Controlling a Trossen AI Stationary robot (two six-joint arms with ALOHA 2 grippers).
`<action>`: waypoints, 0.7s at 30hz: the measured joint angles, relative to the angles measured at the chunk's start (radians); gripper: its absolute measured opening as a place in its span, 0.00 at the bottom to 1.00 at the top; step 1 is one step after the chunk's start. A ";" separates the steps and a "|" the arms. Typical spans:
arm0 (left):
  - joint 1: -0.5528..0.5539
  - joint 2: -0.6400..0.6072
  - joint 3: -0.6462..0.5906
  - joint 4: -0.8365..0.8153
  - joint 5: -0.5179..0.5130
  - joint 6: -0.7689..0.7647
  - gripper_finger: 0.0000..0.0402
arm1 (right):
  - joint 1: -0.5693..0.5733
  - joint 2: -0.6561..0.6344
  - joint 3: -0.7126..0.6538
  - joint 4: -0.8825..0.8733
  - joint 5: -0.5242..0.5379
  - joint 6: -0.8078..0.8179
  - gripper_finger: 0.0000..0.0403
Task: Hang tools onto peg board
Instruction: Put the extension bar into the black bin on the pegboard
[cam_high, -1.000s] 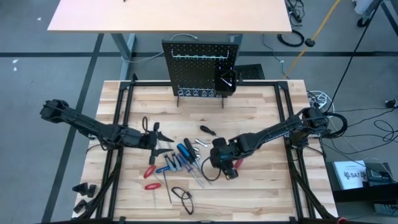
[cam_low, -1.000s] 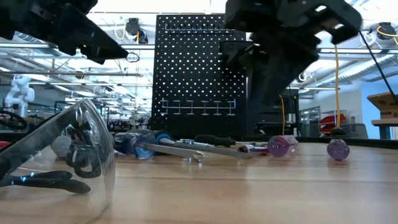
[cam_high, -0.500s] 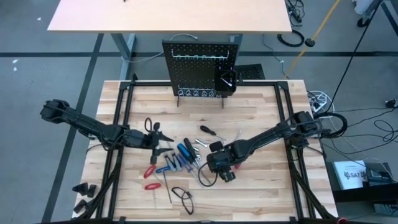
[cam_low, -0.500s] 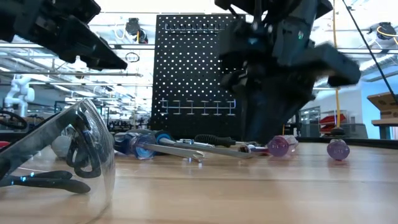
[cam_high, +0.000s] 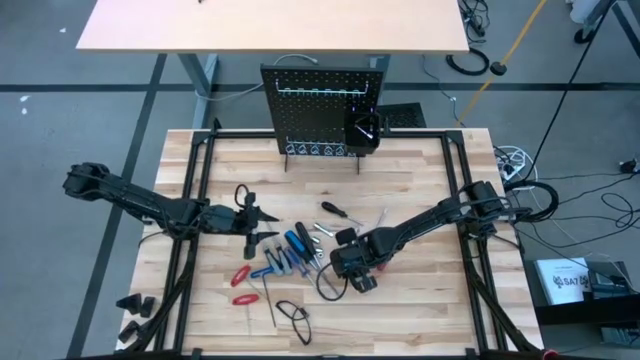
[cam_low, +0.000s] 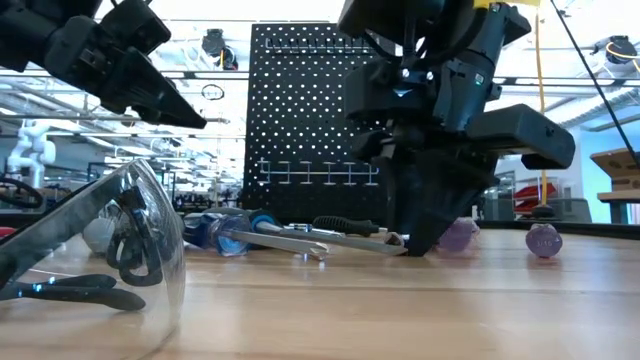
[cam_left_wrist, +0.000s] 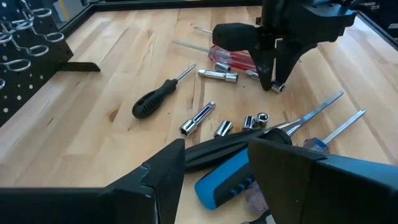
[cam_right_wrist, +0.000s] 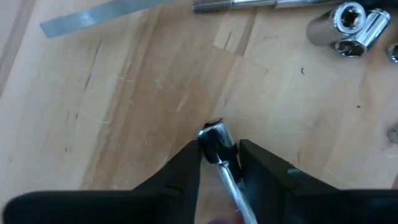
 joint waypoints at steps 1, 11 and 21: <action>0.000 0.000 0.000 0.001 0.000 0.003 0.46 | 0.000 0.000 0.000 0.003 -0.001 -0.003 0.21; 0.000 0.000 0.000 0.002 -0.006 0.202 0.46 | -0.004 -0.017 -0.006 0.116 0.104 -0.021 0.10; 0.000 0.000 0.000 0.018 -0.048 0.047 0.46 | -0.036 -0.166 -0.005 0.174 0.163 0.054 0.10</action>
